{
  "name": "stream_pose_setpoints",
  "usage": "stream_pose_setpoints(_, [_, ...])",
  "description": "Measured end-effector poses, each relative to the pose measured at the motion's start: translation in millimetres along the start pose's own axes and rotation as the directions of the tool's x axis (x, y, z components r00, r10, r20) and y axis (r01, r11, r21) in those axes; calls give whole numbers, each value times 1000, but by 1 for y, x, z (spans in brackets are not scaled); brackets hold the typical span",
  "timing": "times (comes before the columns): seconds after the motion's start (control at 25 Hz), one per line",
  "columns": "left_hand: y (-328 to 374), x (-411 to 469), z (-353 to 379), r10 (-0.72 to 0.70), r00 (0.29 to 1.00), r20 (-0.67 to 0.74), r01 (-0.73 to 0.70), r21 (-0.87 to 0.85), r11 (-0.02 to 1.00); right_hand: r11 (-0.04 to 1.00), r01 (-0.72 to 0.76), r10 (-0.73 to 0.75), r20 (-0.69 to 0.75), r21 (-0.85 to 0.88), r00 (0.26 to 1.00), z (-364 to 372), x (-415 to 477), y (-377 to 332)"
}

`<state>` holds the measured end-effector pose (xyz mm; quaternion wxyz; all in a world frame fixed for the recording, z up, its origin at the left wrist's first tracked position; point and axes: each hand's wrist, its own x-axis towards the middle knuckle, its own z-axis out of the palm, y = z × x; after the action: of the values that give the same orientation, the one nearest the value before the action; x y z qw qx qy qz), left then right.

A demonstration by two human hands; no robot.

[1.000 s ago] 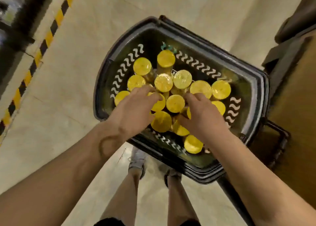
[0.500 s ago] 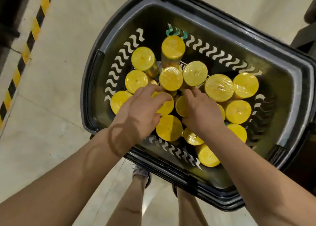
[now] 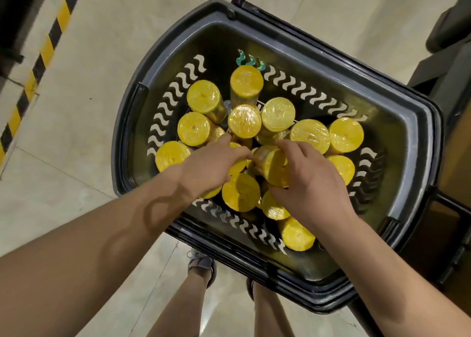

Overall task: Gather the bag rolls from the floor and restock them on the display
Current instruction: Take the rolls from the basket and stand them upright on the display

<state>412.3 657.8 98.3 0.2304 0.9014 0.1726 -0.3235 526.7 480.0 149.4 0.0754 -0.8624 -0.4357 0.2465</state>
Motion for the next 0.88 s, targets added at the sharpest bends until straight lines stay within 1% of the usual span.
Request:
stream_pose_setpoints(0.12, [1,7,-2,-11,996,83,7,59,998,1000,-2,2,-20,9,1000,-6,-8,1])
stream_pose_setpoints(0.2, [6,10,-1,-39,997,69,32,98,995,999,-25,25,-25,23,999,-10,-11,1])
stream_pose_setpoints(0.28, [8,4,-3,-25,1000,8,25,107,994,999,-26,27,-29,42,999,-16,-14,-2])
stream_pose_setpoints(0.36, [8,-13,-12,6,999,-48,-3,55,998,995,-31,34,-29,96,999,-26,-17,-7])
stream_pose_setpoints(0.48, [18,-59,-53,14,983,-182,-18,-20,1000,985,-31,36,-31,168,999,-66,-23,-18])
stream_pose_setpoints(0.52, [24,-77,-73,9,973,-229,-27,-75,997,982,-25,30,-25,189,999,-85,-22,-23])
stream_pose_setpoints(0.56, [32,-98,-101,-3,960,-281,-44,-162,986,975,-19,24,-21,221,999,-113,-23,-29])
stream_pose_setpoints(0.64, [52,-145,-165,-78,932,-355,-56,-352,934,952,-8,13,-14,305,1000,-187,-28,-46])
stream_pose_setpoints(0.68, [62,-171,-199,-98,914,-395,-77,-404,911,942,0,5,-16,335,1000,-229,-34,-56])
stream_pose_setpoints(0.76, [82,-225,-268,-82,866,-494,-169,-443,880,934,40,-27,-42,354,999,-320,-57,-82])
stream_pose_setpoints(0.88, [120,-302,-361,-5,788,-615,-316,-413,854,936,115,-73,-138,333,988,-437,-108,-121])
